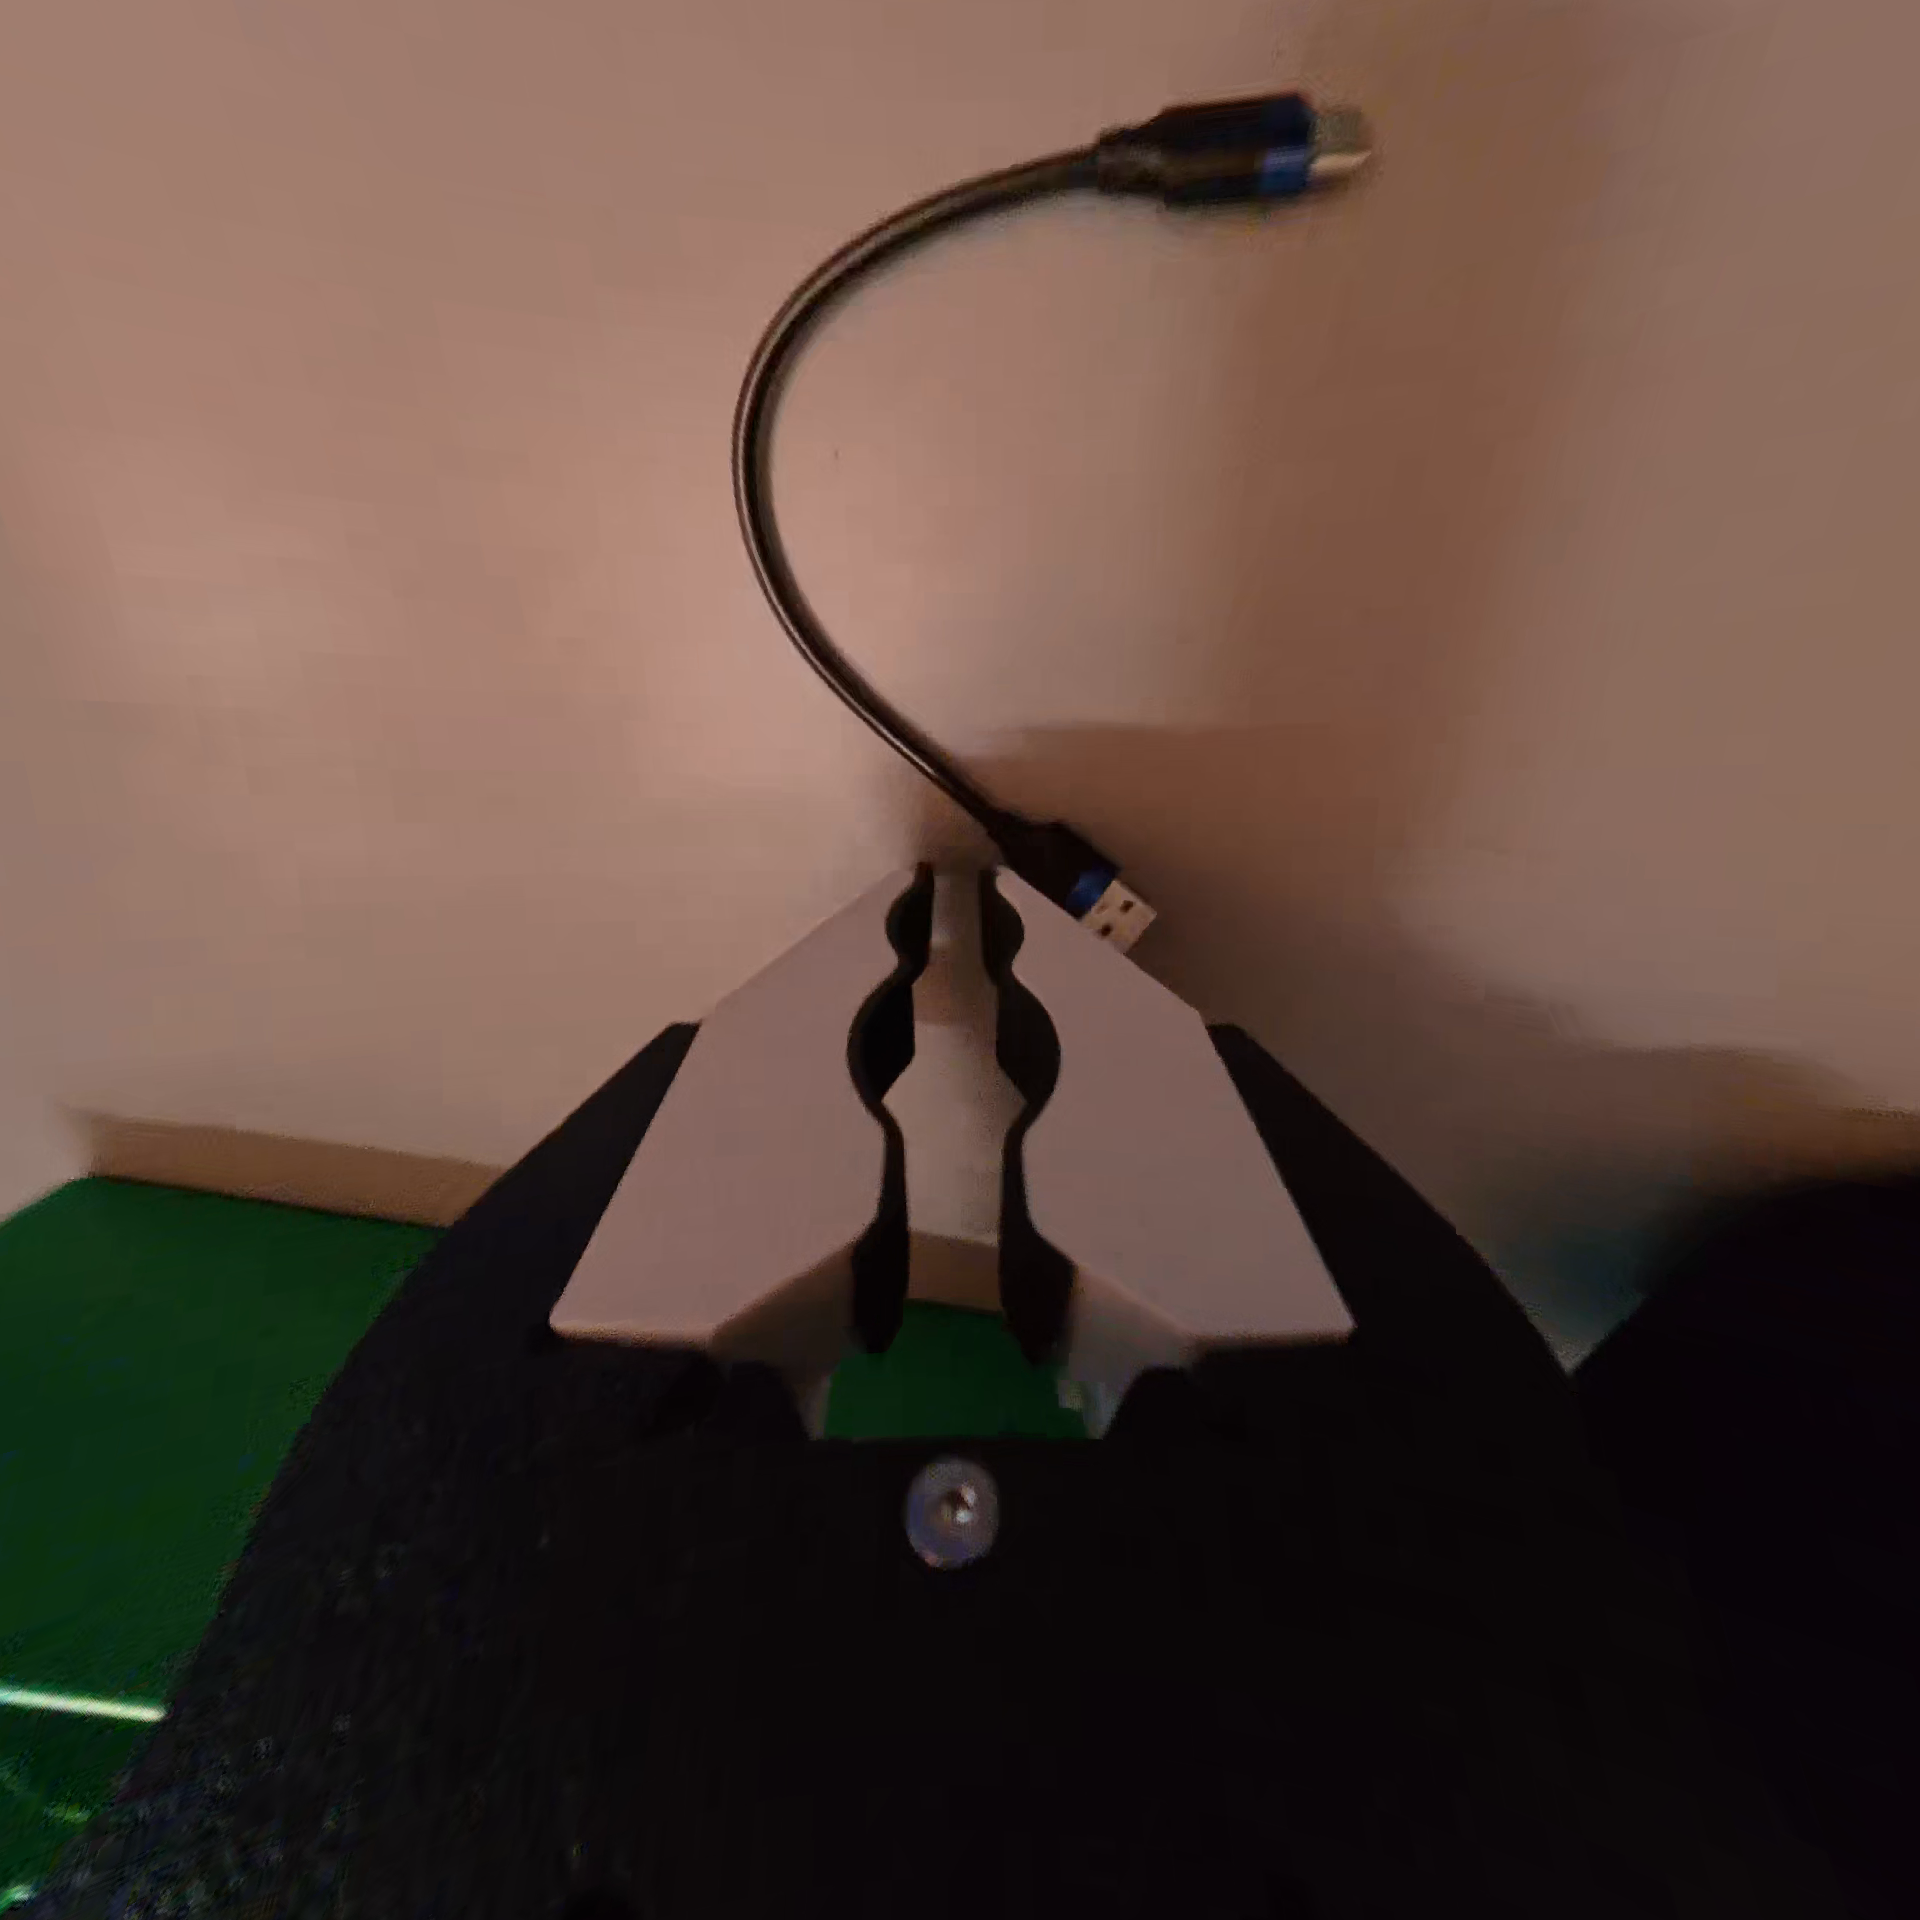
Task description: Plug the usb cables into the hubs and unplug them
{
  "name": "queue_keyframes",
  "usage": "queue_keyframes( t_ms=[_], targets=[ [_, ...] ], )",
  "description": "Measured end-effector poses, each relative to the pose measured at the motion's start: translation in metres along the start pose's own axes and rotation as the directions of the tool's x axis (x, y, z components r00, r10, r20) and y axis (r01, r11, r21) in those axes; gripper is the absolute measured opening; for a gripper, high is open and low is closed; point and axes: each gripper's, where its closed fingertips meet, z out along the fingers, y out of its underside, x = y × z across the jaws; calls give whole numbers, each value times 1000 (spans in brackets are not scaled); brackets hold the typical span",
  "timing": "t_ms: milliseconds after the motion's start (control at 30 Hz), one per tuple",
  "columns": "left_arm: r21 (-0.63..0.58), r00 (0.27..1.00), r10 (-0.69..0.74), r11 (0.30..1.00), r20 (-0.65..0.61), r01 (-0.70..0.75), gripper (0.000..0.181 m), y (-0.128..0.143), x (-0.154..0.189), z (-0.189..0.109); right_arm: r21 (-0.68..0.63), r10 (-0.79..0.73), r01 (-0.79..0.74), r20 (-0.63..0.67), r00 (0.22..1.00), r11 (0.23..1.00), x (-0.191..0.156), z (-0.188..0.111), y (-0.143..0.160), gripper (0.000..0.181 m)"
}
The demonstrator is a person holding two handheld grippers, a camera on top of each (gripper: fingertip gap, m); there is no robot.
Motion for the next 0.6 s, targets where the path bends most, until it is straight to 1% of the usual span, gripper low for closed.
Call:
queue_keyframes(
  t_ms=[33,67,100,167,233,300,333,400,433,467,600],
  targets=[
    [-23,999,-8,1000,-33,7,5,2,5,3,1,-1,1,-2,1000,1000,0,0,0,62],
    [-17,998,10,1000,-66,-12,4,-1,12,3,2,-2,2,-3,1000,1000,0,-1,-1,62],
    [19,992,49,999,-119,-47,0,-7,24,2,3,-3,3,-4,1000,1000,1,-1,-1,62],
    [119,953,146,986,-267,-118,0,-21,58,-4,5,-4,4,-9,1000,1000,2,-2,-2,62],
    [226,914,253,956,-316,-186,1,-38,75,-11,8,-5,5,-16,1000,1000,3,-3,-3,62],
    [348,885,353,906,-304,-242,9,-58,84,-19,16,-6,6,-24,1000,1000,5,-5,-4,62],
    [406,871,392,877,-296,-257,9,-67,88,-25,19,-4,5,-28,1000,1000,5,-5,-5,62],
    [479,849,429,842,-310,-250,11,-76,97,-35,19,-3,3,-30,1000,1000,6,-6,-5,62],
    [482,844,430,841,-320,-246,12,-75,98,-38,20,-1,2,-29,1000,1000,6,-6,-5,62],
    [477,853,423,843,-304,-249,13,-75,95,-37,18,2,-2,-26,1000,1000,6,-5,-4,62],
    [490,895,416,821,-160,-293,21,-73,80,-31,-6,-12,12,-17,1000,1000,3,-4,-1,62]
  ],
)
